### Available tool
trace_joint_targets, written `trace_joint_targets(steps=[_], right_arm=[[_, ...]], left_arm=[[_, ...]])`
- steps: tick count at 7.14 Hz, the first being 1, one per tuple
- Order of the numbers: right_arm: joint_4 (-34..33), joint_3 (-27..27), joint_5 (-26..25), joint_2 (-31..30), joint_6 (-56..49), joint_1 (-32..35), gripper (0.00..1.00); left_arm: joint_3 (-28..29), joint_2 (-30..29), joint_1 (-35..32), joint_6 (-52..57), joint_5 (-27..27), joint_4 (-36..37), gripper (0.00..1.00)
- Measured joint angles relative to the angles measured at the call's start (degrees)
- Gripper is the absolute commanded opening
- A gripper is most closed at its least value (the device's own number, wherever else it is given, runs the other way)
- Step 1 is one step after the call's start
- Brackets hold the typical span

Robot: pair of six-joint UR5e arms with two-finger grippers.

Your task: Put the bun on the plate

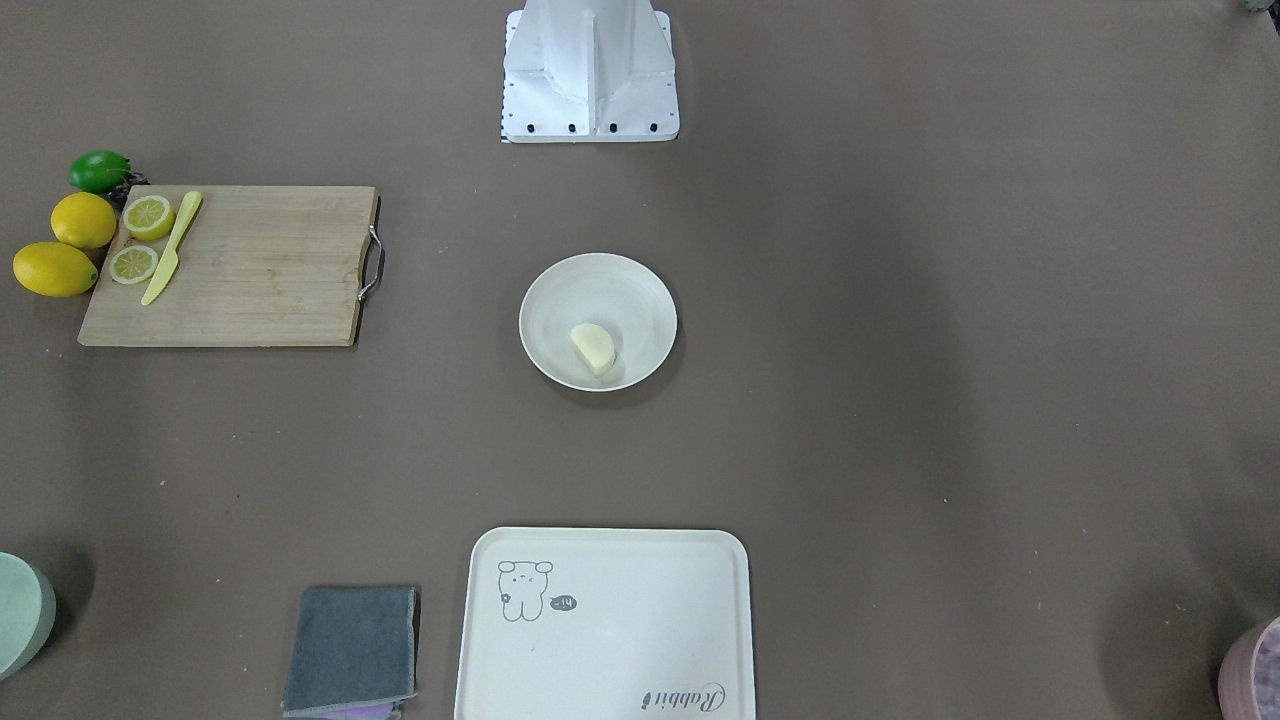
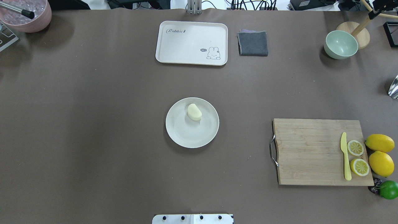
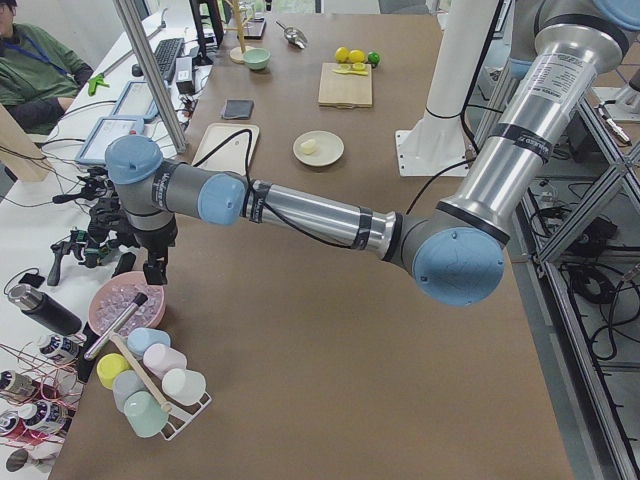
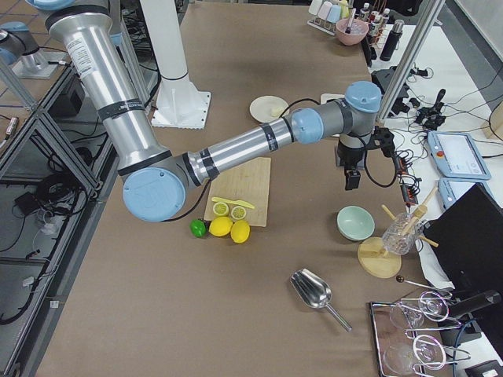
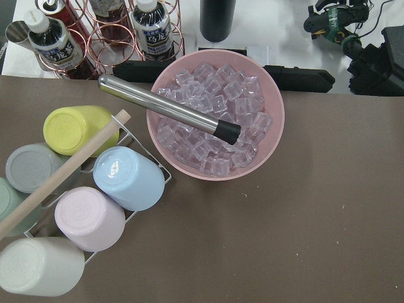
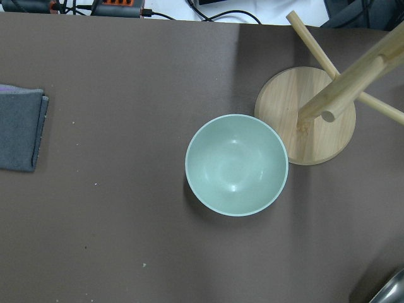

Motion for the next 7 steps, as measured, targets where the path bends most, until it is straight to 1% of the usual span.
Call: trace_joint_targets(steps=[3,7], right_arm=[[0.17,0.28,-0.08,-1.94,-0.26,0.11,1.0],[0.19,0.44,-0.09,-2.28,-0.34,0.31,1.0]], left_arm=[[0.05,0.81,-0.84,-0.01,-0.12,1.14,0.98],[-0.48,1.16,-2.33,-0.03,-0.4,1.89,0.98]])
